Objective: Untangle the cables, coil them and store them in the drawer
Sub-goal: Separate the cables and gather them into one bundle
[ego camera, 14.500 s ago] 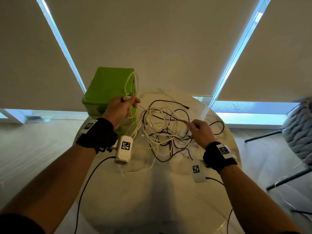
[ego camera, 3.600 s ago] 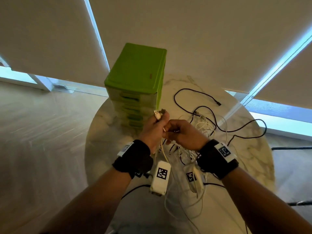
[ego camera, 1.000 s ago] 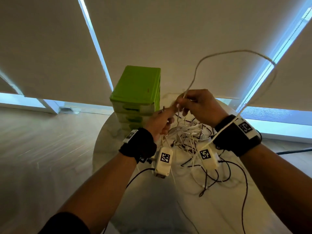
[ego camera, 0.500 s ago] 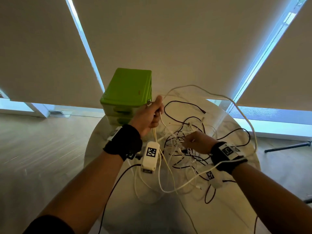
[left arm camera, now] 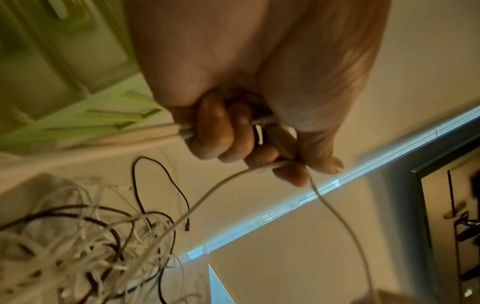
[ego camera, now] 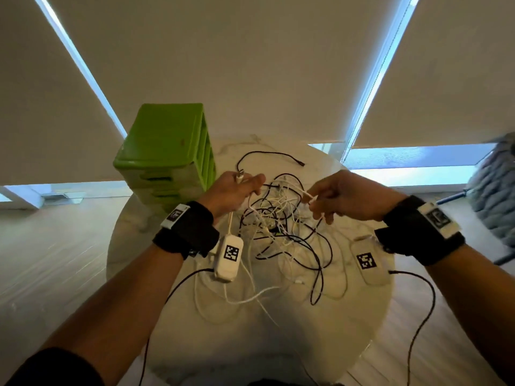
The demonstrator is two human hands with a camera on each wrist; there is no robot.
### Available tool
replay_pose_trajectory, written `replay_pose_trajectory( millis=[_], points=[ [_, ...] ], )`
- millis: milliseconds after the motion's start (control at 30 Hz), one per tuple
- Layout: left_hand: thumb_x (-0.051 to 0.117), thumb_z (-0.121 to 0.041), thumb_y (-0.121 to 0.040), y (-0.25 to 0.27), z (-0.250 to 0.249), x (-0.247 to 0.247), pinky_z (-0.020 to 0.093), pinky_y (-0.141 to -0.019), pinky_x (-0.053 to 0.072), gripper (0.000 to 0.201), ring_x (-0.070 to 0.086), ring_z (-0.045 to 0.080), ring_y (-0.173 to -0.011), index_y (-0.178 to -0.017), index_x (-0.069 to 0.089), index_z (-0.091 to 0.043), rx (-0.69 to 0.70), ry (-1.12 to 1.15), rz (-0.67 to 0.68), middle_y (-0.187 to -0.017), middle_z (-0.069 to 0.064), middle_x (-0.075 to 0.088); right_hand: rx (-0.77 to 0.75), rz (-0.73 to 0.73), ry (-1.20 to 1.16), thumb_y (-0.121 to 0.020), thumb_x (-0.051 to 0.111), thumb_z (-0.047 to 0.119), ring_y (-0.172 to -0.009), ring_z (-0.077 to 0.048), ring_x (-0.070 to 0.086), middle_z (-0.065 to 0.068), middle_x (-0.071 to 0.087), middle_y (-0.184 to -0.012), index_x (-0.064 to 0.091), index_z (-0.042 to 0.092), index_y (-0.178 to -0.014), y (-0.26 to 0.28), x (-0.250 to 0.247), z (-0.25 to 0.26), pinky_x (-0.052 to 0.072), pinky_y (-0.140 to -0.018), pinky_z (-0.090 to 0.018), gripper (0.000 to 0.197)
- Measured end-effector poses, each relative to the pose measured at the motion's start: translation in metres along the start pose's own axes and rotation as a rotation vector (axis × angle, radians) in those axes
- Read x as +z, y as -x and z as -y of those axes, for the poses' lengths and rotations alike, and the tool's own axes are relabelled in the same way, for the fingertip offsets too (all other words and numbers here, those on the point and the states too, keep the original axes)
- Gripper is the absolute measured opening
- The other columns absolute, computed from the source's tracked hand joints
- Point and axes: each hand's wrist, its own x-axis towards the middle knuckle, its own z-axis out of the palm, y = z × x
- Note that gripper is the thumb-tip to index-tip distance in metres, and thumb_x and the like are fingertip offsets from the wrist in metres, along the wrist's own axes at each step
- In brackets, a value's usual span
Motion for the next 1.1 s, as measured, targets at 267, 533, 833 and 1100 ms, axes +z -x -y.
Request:
replay_pose_trajectory(
  millis=[267, 533, 833, 1100],
  points=[
    [0.047, -0.033, -0.099, -0.012, -0.032, 0.059, 0.018, -0.04, 0.02, 0.031, 0.025, 0.006, -0.044, -0.077, 0.06, -0.017, 0.033, 0.138, 0.152, -0.052, -0.008, 0.038, 0.35, -0.216, 0.354, -0.082, 0.074, 0.03, -0.112, -0.02, 0.056, -0.003, 0.057, -0.13, 0.051, 0.024, -0.133, 0.021, 0.008, -0.069, 0.045, -0.096, -0.031, 0.057],
    [0.051, -0.033, -0.097, -0.026, -0.109, 0.148, 0.021, -0.042, 0.02, 0.023, 0.022, 0.007, -0.044, -0.079, 0.046, -0.021, 0.135, 0.257, 0.186, -0.054, -0.008, 0.027, -0.044, -0.078, -0.406, -0.098, 0.045, 0.008, -0.091, -0.014, 0.065, 0.001, 0.068, -0.103, 0.059, 0.023, -0.11, 0.031, 0.007, -0.052, 0.054, -0.079, -0.024, 0.024],
    [0.031, -0.041, -0.101, -0.043, -0.139, 0.143, 0.027, -0.053, 0.021, 0.031, 0.023, 0.009, -0.053, -0.101, 0.05, -0.017, 0.203, 0.584, 0.179, -0.065, -0.003, 0.025, 0.017, -0.181, -0.427, -0.101, 0.043, 0.024, -0.066, -0.011, 0.056, -0.002, 0.057, -0.068, 0.064, 0.015, -0.083, 0.051, -0.016, -0.103, 0.044, -0.071, -0.03, 0.03],
    [0.029, -0.042, -0.102, -0.03, -0.137, 0.161, 0.024, -0.048, 0.025, 0.037, 0.021, 0.011, -0.052, -0.087, 0.049, -0.014, 0.127, 0.631, 0.26, -0.061, -0.002, 0.025, 0.131, -0.233, -0.033, -0.097, 0.054, 0.025, -0.082, -0.014, 0.059, -0.001, 0.064, -0.082, 0.065, 0.019, -0.08, 0.033, -0.04, -0.154, 0.045, -0.084, -0.03, 0.021]
  ],
)
